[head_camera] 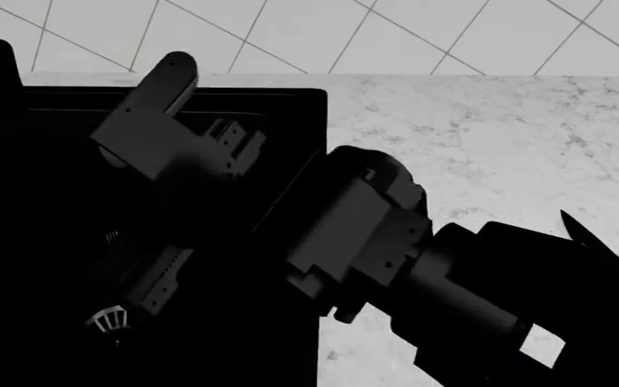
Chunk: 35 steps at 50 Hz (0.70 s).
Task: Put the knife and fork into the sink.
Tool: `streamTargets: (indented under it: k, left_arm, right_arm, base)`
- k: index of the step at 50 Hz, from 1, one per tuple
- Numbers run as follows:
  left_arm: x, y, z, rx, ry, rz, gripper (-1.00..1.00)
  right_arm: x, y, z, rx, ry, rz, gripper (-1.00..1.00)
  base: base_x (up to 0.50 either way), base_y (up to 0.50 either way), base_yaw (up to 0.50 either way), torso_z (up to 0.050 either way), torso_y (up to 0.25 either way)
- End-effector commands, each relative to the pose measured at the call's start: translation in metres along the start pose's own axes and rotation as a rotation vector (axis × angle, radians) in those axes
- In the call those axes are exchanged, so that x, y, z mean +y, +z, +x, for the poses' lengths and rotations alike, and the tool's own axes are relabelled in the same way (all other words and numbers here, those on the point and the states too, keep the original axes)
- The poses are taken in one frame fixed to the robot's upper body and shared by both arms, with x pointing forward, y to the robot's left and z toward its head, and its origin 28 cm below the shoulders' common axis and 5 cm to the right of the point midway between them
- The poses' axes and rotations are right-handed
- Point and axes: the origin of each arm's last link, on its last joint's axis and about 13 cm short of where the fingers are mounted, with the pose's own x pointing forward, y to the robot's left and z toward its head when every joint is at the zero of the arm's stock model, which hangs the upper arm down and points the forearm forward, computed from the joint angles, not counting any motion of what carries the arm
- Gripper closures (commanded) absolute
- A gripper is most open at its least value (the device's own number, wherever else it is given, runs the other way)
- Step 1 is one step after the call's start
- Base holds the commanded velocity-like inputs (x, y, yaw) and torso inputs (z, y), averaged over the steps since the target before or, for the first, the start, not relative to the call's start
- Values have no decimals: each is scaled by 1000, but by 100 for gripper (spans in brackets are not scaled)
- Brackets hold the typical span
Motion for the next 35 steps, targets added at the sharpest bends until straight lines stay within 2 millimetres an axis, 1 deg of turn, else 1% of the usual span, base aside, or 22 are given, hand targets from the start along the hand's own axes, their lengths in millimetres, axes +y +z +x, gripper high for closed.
streamTargets:
  k: [1, 2, 4, 7, 8, 9, 11, 12, 14, 15, 17, 20, 24, 25, 28, 30, 35]
  left_arm:
    - [1, -1, 1, 5, 4, 1, -100]
    - [1, -1, 1, 5, 5, 1, -100]
    - [1, -1, 1, 5, 2, -1, -100]
    - [1, 1, 1, 2, 1, 0, -100]
    - [1, 2, 1, 0, 0, -2, -100]
    - [1, 2, 0, 0, -1, -1, -100]
    - [2, 0, 0, 0, 5, 3, -100]
    - [2, 0, 0, 1, 5, -1, -100]
    - [3, 0, -1, 3, 6, -1, -100]
    - [3, 1, -2, 2, 7, 0, -100]
    - [3, 1, -2, 0, 6, 0, -100]
    - [3, 1, -2, -1, 8, -1, -100]
    - [3, 2, -3, -6, 4, 0, -100]
    - [3, 2, -3, -6, 4, -1, -100]
    - [5, 3, -5, -6, 9, 0, -100]
    - [5, 3, -6, -5, 13, 0, -100]
    - [5, 2, -6, -3, 10, 1, -100]
  right_arm:
    - [-19, -8, -51, -43, -153, 67, -100]
    - [-18, -9, -55, -52, -155, 72, -100]
    - [-17, -12, -73, -85, -183, 111, -100]
    - [-16, -12, -90, -118, -246, 133, -100]
    - [-15, -11, -99, -147, -263, 160, -100]
    - [-15, -12, -103, -154, -286, 161, -100]
    - [-9, -11, -123, -204, -346, 196, -100]
    - [-7, -11, -127, -218, -347, 206, -100]
    - [1, -13, -144, -250, -388, 215, -100]
    - [3, -13, -148, -252, -393, 214, -100]
    - [9, -17, -163, -258, -438, 233, -100]
    - [13, -23, -182, -273, -492, 266, -100]
    - [15, -31, -208, -276, -586, 275, -100]
    - [15, -32, -210, -268, -601, 269, -100]
    - [23, -47, -230, -220, -670, 279, -100]
    - [28, -54, -237, -195, -687, 295, -100]
    - [36, -64, -257, -131, -727, 297, -100]
  base:
    - [0, 0, 0, 0, 0]
    - [0, 0, 0, 0, 0]
    - [0, 0, 0, 0, 0]
    - [0, 0, 0, 0, 0]
    - [0, 0, 0, 0, 0]
    - [0, 0, 0, 0, 0]
    - [0, 0, 0, 0, 0]
    - [0, 0, 0, 0, 0]
    - [0, 0, 0, 0, 0]
    - [0, 0, 0, 0, 0]
    - [0, 0, 0, 0, 0]
    - [0, 0, 0, 0, 0]
    - [0, 0, 0, 0, 0]
    - [0, 0, 0, 0, 0]
    - [0, 0, 0, 0, 0]
    - [0, 0, 0, 0, 0]
    - [0, 0, 0, 0, 0]
